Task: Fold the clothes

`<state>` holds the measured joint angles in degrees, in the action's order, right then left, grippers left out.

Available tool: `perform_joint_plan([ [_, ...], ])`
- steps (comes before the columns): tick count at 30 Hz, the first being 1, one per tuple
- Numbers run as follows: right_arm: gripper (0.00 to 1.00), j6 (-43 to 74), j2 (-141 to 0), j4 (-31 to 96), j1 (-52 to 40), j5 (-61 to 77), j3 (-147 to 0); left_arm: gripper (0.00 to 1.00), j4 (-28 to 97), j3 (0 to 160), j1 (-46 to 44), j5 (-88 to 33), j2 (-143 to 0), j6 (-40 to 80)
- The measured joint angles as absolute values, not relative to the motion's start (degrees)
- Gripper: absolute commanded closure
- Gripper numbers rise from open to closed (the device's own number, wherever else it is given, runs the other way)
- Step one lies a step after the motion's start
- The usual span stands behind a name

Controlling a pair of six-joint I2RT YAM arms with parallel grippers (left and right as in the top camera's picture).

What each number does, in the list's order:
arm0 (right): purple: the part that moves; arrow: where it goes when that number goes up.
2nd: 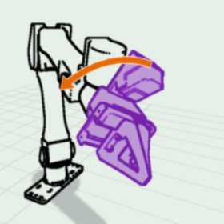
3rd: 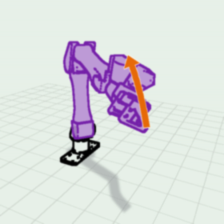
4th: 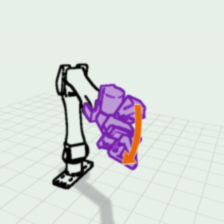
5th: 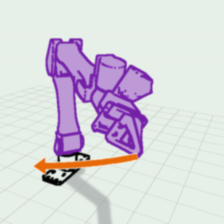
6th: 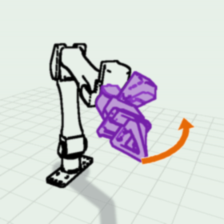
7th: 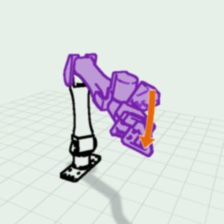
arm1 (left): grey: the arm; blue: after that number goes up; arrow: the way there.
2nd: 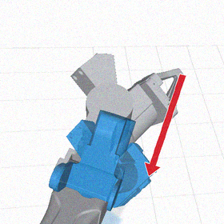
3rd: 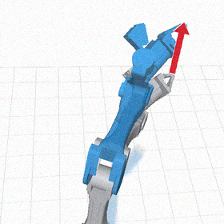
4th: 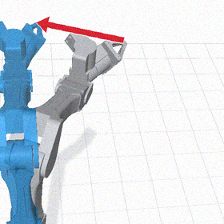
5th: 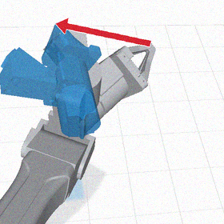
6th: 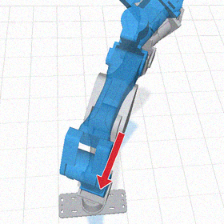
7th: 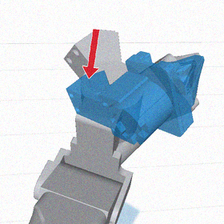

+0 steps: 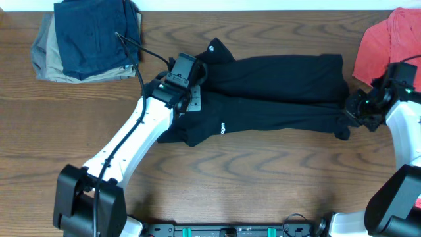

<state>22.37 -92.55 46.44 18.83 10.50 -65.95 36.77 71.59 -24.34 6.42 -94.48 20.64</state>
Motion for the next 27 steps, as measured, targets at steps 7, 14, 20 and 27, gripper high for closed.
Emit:
perform_joint_plan([
  [7, 0.91, 22.4, -92.6, 44.1, 13.7, 8.0, -66.0, 0.94, 34.4, 71.6, -23.1, 6.5, -97.5, 20.8],
  [14, 0.86, 22.4, -92.6, 41.0, 10.7, 2.5, -66.0, 0.94, 33.6, 71.6, -22.2, 6.5, -99.7, 21.0],
  [20, 0.01, 22.4, -92.6, 39.7, 10.7, -1.6, -66.0, 0.32, 33.5, 71.6, -21.1, 6.9, -100.1, 20.9],
  [27, 0.01, 21.6, -92.6, 47.8, 10.7, -2.0, -66.2, 0.14, 39.6, 71.6, -20.6, 7.4, -100.0, 21.1],
])
